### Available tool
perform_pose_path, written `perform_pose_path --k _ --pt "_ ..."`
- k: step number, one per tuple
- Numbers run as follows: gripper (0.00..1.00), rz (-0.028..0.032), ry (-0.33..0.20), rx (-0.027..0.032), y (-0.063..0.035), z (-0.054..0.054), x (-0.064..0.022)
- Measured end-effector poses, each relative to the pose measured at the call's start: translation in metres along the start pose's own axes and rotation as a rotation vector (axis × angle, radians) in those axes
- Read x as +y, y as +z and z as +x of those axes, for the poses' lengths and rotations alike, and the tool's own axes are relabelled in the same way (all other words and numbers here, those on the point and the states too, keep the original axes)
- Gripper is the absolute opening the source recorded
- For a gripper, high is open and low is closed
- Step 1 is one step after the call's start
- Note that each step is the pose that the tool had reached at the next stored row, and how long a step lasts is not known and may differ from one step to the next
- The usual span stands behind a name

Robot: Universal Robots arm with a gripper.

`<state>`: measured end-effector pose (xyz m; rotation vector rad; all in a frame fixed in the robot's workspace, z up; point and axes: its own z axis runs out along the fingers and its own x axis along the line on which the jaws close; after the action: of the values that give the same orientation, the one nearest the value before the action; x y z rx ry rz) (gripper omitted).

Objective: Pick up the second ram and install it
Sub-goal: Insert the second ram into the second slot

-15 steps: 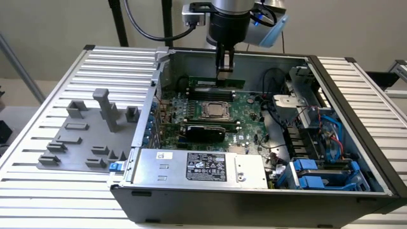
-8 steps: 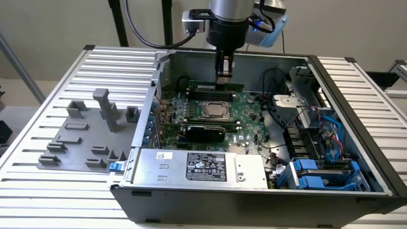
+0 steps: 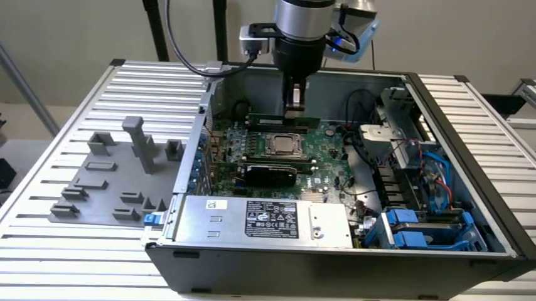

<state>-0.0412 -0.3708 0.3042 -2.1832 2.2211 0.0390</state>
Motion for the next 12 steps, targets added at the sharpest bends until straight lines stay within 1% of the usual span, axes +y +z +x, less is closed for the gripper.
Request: perform_pose_path --k 12 --pt "0.0 -0.0002 -0.009 -0.0001 0.0217 0.005 0.0001"
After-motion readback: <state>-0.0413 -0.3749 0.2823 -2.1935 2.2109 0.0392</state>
